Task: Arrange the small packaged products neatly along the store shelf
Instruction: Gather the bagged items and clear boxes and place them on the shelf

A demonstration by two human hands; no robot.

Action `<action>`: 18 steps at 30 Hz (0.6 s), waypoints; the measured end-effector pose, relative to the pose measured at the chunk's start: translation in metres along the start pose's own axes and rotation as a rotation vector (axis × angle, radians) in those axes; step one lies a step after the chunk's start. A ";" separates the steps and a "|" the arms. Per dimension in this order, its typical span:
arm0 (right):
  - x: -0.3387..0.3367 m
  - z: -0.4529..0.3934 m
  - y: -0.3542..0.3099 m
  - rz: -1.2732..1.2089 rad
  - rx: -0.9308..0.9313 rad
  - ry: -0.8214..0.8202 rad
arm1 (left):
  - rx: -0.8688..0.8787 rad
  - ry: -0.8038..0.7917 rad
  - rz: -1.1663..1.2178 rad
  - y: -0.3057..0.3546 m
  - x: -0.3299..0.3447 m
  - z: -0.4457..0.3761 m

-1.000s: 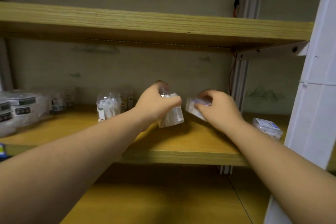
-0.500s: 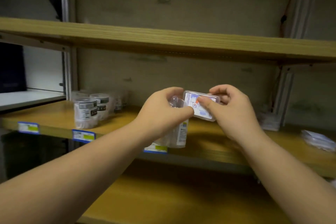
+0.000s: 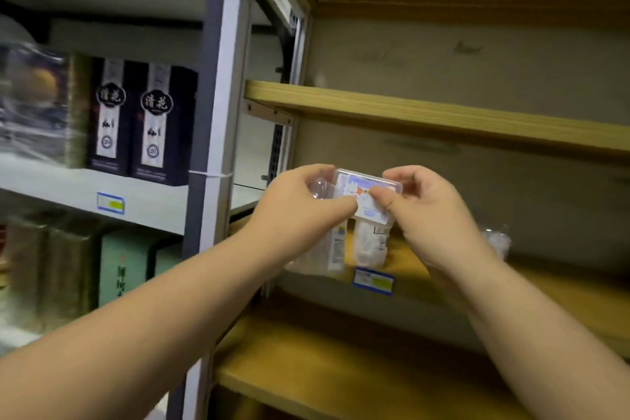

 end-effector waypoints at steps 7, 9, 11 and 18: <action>0.082 -0.082 -0.024 0.278 -0.010 0.116 | 0.029 0.117 0.036 -0.044 -0.045 -0.070; 0.103 -0.106 -0.012 0.303 0.058 0.113 | 0.053 0.142 0.012 -0.063 -0.045 -0.089; 0.123 -0.124 0.003 0.324 0.129 0.085 | 0.075 0.153 -0.071 -0.083 -0.045 -0.104; 0.185 -0.152 0.069 0.458 0.337 -0.021 | 0.063 0.175 -0.218 -0.143 -0.048 -0.133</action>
Point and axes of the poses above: each hand's wrist, its own z-axis away from the middle knuckle, its own x-axis out of the palm, y = z × x, the point moved 4 cm from there along -z, towards the middle knuckle, and after that the axes turned 15 degrees about z, right-handed, at the moved point
